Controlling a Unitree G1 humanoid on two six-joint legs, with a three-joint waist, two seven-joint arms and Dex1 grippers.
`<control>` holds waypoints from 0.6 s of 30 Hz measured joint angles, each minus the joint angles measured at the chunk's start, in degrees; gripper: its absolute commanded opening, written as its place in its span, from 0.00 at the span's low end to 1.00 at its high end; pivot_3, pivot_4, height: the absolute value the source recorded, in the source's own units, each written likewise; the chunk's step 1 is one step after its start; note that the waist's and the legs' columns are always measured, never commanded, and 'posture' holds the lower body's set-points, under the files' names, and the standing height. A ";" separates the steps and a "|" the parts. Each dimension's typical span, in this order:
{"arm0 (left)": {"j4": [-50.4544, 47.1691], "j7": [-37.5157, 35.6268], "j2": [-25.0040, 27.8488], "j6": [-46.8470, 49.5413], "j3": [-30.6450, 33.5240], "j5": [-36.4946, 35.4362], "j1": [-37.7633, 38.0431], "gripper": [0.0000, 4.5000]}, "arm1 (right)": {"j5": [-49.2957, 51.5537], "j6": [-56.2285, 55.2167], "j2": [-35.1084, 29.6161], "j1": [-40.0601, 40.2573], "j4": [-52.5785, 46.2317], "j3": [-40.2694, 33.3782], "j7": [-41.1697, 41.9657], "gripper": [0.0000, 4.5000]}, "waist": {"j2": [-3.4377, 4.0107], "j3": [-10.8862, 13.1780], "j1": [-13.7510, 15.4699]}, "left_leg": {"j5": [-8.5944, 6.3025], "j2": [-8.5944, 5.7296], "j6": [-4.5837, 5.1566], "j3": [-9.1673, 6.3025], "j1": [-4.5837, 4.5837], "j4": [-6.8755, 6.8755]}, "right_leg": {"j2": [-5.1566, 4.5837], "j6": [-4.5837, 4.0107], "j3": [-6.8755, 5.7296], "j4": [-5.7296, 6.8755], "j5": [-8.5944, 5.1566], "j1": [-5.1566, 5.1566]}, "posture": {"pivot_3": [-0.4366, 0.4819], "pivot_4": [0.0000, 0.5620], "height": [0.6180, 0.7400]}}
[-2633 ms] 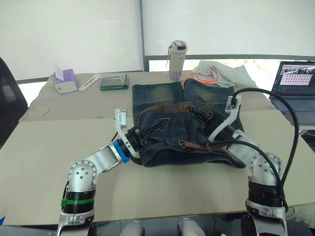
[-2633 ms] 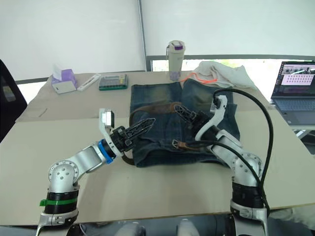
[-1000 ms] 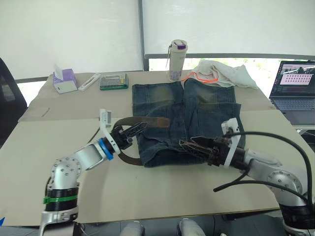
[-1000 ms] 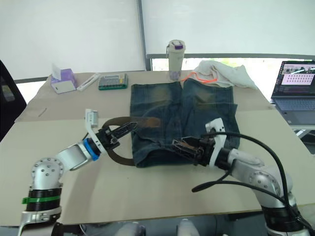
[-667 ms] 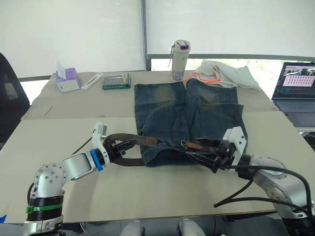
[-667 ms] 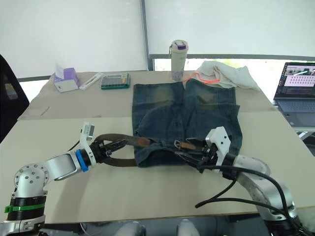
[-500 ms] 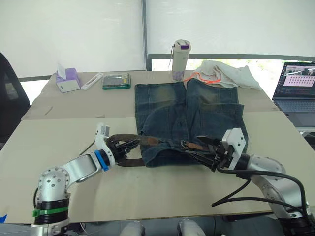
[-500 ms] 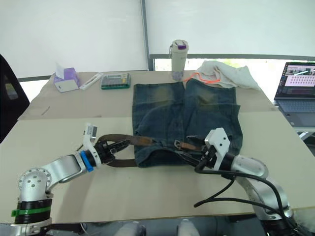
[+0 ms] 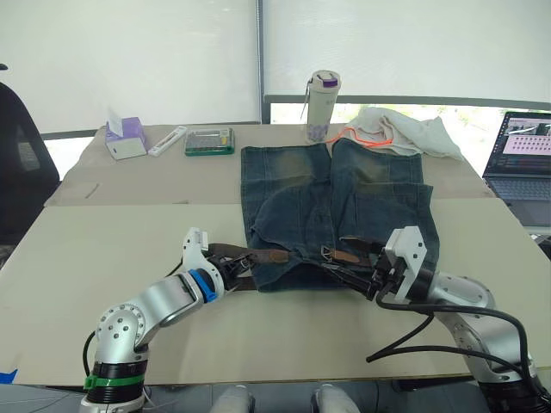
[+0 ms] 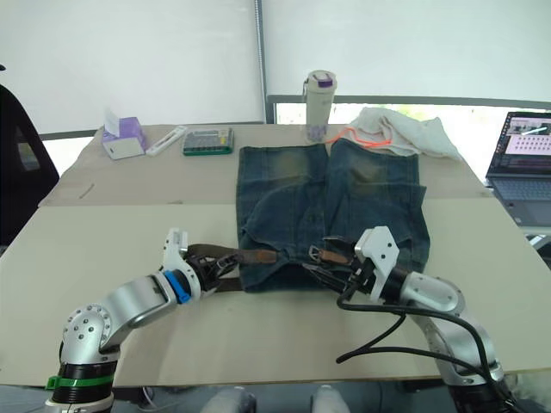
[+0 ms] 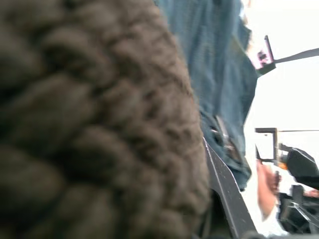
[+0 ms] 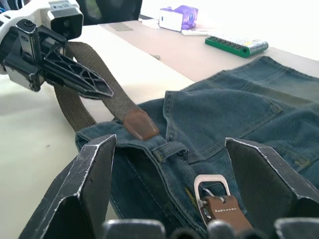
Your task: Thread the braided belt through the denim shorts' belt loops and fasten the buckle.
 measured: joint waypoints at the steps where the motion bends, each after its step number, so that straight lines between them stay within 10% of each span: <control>1: -0.12 0.15 -0.24 -0.25 -0.67 -0.12 0.00 0.00 | -0.10 0.00 0.20 0.00 0.00 0.00 0.05 0.85 | 0.00 0.00 -0.06 | 0.00 0.01 0.00 0.04 0.00 0.00 | 0.02 0.00 -0.01 0.00 0.00 0.00 | 0.48 0.27 1.00; 18: 6.12 -3.29 -7.33 -3.39 -5.28 2.95 -0.14 0.00 | -1.23 0.00 0.56 2.51 -0.85 -0.14 -0.89 0.85 | 0.00 0.00 0.32 | 0.02 -0.05 -0.03 0.23 -0.02 0.01 | 0.00 0.01 -0.06 -0.03 -0.01 0.05 | 0.48 0.27 1.00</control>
